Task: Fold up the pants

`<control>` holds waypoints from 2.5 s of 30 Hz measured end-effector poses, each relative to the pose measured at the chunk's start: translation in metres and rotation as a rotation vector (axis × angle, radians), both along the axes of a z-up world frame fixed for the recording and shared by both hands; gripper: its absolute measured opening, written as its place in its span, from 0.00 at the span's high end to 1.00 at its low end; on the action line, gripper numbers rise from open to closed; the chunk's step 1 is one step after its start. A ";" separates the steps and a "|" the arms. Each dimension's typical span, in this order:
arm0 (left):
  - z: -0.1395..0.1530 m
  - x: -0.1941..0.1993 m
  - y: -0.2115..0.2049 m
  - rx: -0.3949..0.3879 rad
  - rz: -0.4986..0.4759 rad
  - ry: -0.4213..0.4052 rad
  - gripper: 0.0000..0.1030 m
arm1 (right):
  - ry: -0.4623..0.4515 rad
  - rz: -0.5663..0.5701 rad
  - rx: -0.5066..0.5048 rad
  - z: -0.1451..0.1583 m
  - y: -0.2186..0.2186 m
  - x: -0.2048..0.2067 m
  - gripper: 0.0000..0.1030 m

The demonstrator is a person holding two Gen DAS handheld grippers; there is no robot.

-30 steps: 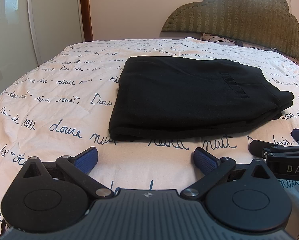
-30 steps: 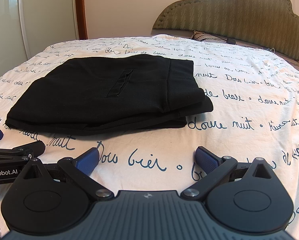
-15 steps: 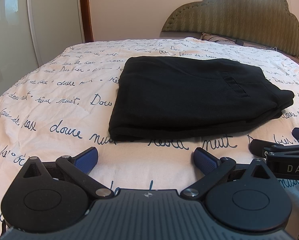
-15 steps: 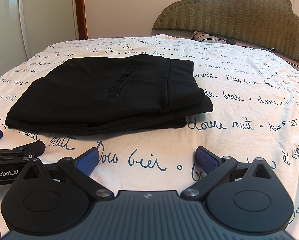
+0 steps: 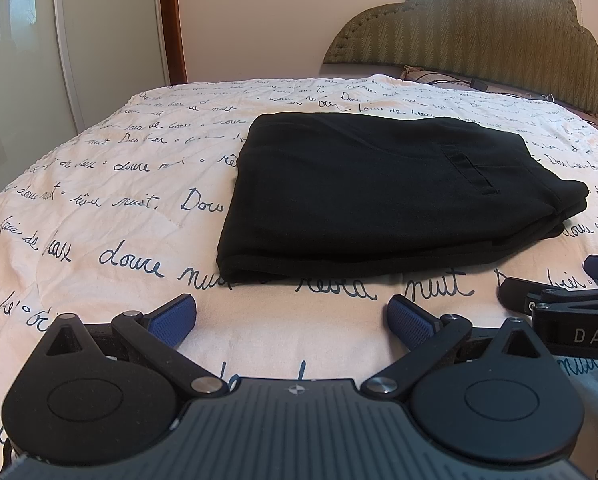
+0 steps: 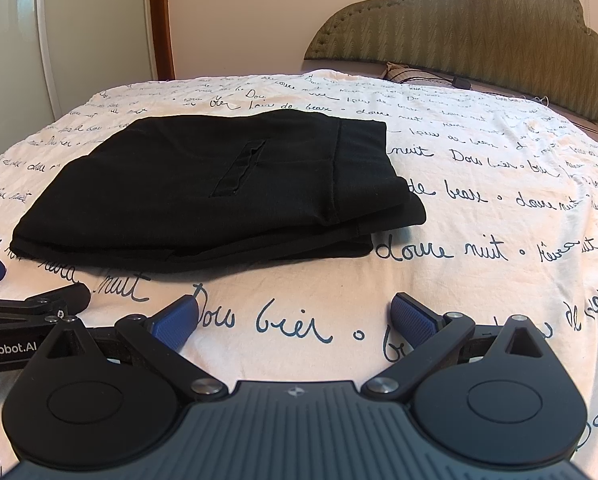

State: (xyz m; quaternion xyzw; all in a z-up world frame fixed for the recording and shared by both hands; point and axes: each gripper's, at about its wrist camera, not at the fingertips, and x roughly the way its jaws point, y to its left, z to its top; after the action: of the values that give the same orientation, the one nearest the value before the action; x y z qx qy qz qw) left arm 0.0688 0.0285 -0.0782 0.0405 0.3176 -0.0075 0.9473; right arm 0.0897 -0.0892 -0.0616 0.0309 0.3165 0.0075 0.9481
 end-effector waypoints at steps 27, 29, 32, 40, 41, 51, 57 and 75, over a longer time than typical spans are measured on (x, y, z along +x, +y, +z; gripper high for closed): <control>0.000 0.001 -0.004 -0.019 -0.003 0.011 0.00 | 0.002 -0.025 -0.025 -0.001 0.001 -0.008 0.00; 0.000 0.001 -0.004 -0.022 -0.003 0.011 0.00 | 0.001 -0.023 -0.024 -0.001 0.001 -0.008 0.00; 0.000 0.000 -0.004 -0.021 -0.003 0.010 0.00 | 0.003 -0.022 -0.012 -0.001 0.000 -0.008 0.00; 0.000 0.000 -0.005 -0.021 -0.002 0.007 0.00 | -0.004 -0.030 -0.019 -0.002 0.001 -0.010 0.00; 0.000 0.000 -0.005 -0.021 -0.002 0.007 0.00 | -0.002 -0.029 -0.020 -0.002 0.001 -0.009 0.00; 0.000 -0.001 -0.005 -0.024 -0.002 0.007 0.00 | 0.000 -0.023 -0.008 -0.002 -0.002 -0.009 0.00; 0.000 0.000 -0.005 -0.026 -0.001 0.010 0.00 | 0.002 -0.024 -0.002 -0.003 -0.003 -0.009 0.00; 0.000 0.000 -0.005 -0.029 0.000 0.011 0.00 | 0.002 -0.019 -0.001 -0.003 -0.002 -0.008 0.00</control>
State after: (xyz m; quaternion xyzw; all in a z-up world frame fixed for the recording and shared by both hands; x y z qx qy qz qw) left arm 0.0687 0.0240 -0.0785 0.0266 0.3224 -0.0124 0.9461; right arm 0.0818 -0.0908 -0.0643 0.0332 0.3173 -0.0019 0.9477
